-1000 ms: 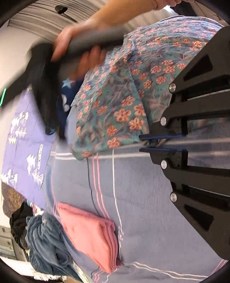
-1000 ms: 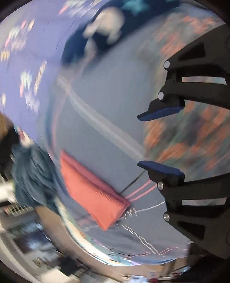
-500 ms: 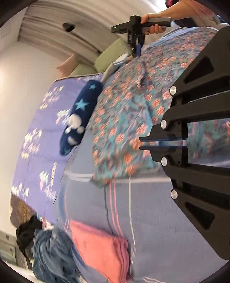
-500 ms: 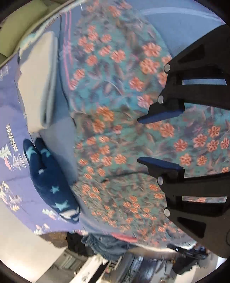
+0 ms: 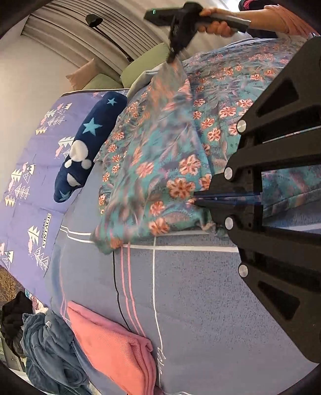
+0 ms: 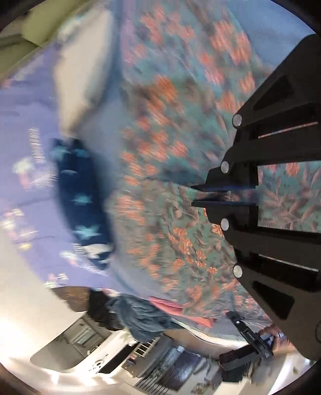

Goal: Fold small clothes

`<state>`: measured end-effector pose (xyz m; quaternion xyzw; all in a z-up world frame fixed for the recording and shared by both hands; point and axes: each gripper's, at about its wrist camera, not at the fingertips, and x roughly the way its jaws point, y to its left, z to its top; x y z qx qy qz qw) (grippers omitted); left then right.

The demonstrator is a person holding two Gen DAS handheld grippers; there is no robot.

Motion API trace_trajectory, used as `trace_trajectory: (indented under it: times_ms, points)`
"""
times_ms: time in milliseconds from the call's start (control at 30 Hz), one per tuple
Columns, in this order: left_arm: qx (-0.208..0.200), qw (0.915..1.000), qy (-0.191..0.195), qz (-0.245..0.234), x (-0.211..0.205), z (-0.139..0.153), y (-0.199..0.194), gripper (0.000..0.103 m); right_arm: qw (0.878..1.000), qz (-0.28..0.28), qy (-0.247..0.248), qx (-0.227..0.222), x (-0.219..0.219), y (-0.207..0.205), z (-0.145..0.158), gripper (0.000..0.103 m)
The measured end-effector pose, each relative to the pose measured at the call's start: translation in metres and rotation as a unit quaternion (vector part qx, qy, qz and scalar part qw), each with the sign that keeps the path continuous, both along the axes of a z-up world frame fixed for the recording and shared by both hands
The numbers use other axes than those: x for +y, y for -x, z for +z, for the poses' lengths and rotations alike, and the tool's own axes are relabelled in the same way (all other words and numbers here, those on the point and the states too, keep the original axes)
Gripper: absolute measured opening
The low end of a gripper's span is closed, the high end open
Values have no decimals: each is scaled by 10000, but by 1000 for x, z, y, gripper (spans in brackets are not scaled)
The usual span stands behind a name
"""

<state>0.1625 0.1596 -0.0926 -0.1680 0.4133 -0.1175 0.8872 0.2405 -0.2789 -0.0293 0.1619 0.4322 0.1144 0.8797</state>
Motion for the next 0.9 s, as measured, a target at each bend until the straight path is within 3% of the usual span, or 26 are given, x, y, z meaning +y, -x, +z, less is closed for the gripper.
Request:
trace_trajectory:
  times_ms: [100,200,367,533,600,633,667,767,900]
  points:
    - [6,10000,53,-3,2,0,-1,3,9990,163,390,133,-5,9,-8,8]
    - [-1,10000,47,-8,3,0,-1,3,9936,203,1035,412,-4,11,-32,32]
    - [-121,9999,108,-35,3,10,5,6,9996,-78,87,270,-29,7,-25,46]
    - [-330,9982,431,-268,-8,39,-2,10,9991,23,280,318,-17,-26,-21,50]
    - [-350,9976,471,-378,-18,46,-14,11,9989,35,299,350,-9,-38,-24,37]
    - [-318,9976,455,-421,-24,47,-24,15,9987,71,361,355,-3,-43,-25,14]
    - [-257,9982,356,-404,-28,45,-32,19,9977,88,541,406,6,-49,-30,0]
    - [289,9960,-842,106,-33,16,-68,23,9951,-319,792,504,10,-56,-44,0]
    - [194,9973,-689,185,-17,8,-60,20,9908,-920,964,254,-20,-50,-41,0]
